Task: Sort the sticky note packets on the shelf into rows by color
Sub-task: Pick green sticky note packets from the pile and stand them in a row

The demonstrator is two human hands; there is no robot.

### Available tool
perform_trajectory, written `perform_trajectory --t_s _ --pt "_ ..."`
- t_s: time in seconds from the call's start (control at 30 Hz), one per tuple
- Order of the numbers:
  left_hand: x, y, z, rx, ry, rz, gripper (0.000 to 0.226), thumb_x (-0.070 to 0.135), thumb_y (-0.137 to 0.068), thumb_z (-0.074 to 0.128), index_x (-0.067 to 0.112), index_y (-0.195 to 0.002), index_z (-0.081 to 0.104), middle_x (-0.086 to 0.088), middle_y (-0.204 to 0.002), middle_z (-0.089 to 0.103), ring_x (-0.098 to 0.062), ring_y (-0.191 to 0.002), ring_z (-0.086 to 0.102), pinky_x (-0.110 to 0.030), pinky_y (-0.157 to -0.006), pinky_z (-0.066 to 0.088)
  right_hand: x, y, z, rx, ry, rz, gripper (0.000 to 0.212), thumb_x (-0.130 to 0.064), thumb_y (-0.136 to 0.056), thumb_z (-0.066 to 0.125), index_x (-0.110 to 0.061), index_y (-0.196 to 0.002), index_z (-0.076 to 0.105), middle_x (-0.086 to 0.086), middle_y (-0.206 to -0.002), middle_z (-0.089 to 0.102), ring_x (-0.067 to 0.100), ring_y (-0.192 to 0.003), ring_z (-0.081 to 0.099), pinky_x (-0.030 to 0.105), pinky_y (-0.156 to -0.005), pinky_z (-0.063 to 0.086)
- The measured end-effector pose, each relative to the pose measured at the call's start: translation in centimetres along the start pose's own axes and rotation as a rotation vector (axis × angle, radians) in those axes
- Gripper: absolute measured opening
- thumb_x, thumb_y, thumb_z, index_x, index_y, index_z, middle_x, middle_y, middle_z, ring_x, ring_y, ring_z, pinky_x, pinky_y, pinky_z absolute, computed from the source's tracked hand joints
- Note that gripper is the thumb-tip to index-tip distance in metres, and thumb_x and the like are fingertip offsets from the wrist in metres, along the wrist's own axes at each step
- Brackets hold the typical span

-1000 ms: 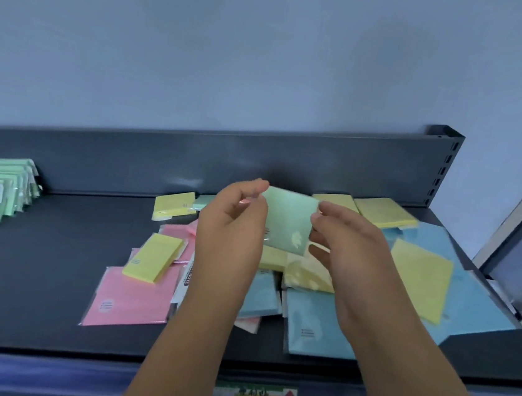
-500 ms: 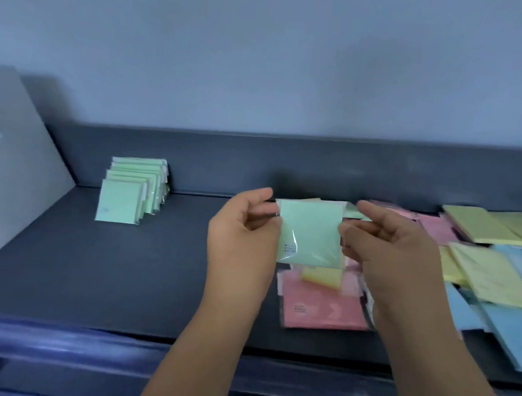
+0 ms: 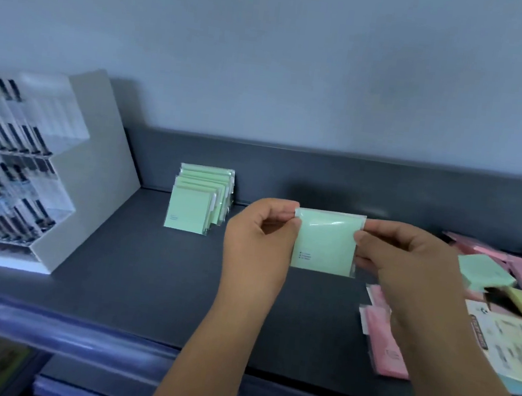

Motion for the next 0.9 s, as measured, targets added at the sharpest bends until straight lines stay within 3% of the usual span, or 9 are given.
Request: perform_trajectory --t_s 0.07,0.2,0.37,0.47,0.67,0.8,0.9 --pt "-0.2 -0.9 -1.7 0.039 -0.006 -0.002 0.023 -0.002 -0.089 0.071 0.02 -0.092 0.079 0.007 -0.086 0.077 -0.001 -0.08 0.07 -0.017 -0.075 0.056 0.0 0.0 1.9 -0.018 0.016 -0.012 0.015 -0.005 -0.086 0.077 -0.02 -0.085 0.079 0.002 -0.079 0.079 0.035 -0.085 0.076 0.052 -0.088 0.061" --pt "-0.4 -2.9 -5.9 0.091 -0.031 -0.02 0.023 0.002 -0.09 0.071 0.023 -0.092 0.08 0.006 -0.085 0.076 -0.013 -0.085 0.072 -0.038 -0.086 0.062 -0.1 0.7 6.7 -0.045 0.0 0.019 0.015 -0.002 -0.086 0.077 -0.017 -0.088 0.078 -0.001 -0.077 0.078 0.025 -0.077 0.076 0.045 -0.087 0.063" --pt "-0.7 -6.4 -12.2 0.05 -0.045 -0.021 0.024 0.004 -0.09 0.07 0.025 -0.091 0.079 0.007 -0.084 0.077 -0.004 -0.077 0.069 -0.031 -0.078 0.062 -0.1 2.1 13.4 -0.033 0.023 0.036 0.016 -0.002 -0.086 0.077 -0.018 -0.083 0.077 -0.004 -0.075 0.078 0.016 -0.073 0.077 0.044 -0.084 0.064" --pt "-1.7 -9.0 -15.9 0.039 -0.081 -0.047 0.025 0.004 -0.09 0.07 0.027 -0.089 0.078 0.011 -0.085 0.077 -0.006 -0.079 0.071 -0.034 -0.078 0.062 0.3 3.2 17.7 0.029 0.081 0.049 0.013 -0.008 -0.084 0.076 -0.02 -0.08 0.077 -0.004 -0.076 0.078 0.019 -0.076 0.077 0.048 -0.082 0.064" --pt "-4.2 -12.7 -19.6 -0.011 -0.161 -0.149 0.027 0.002 -0.089 0.065 0.027 -0.091 0.075 0.006 -0.085 0.075 -0.016 -0.083 0.073 -0.039 -0.076 0.063 0.3 4.1 23.5 0.092 0.311 0.1 0.019 -0.012 -0.085 0.071 -0.025 -0.071 0.075 -0.008 -0.074 0.075 0.015 -0.074 0.073 0.035 -0.07 0.063" --pt "-4.9 -14.0 -19.4 -0.178 -0.265 -0.163 0.046 -0.005 -0.082 0.056 0.03 -0.105 0.074 0.009 -0.094 0.076 -0.012 -0.087 0.073 -0.04 -0.079 0.062 0.3 3.7 25.3 0.113 0.415 0.143 0.019 -0.007 -0.082 0.063 -0.018 -0.075 0.077 -0.004 -0.074 0.074 0.022 -0.074 0.072 0.036 -0.066 0.062" --pt "-4.8 -14.2 -18.8 -0.259 -0.256 -0.181 0.05 -0.008 -0.079 0.053 0.033 -0.096 0.075 0.011 -0.089 0.077 -0.011 -0.083 0.073 -0.032 -0.072 0.058 1.0 2.9 25.9 0.108 0.414 0.185 0.023 -0.01 -0.082 0.061 -0.019 -0.093 0.079 -0.005 -0.085 0.075 0.014 -0.074 0.069 0.027 -0.064 0.056"
Point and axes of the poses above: each hand's wrist, its own y-axis away from the middle knuckle, its own z-axis out of the palm, x = y × z, the point moved 7 cm from there along -y, towards the middle knuckle
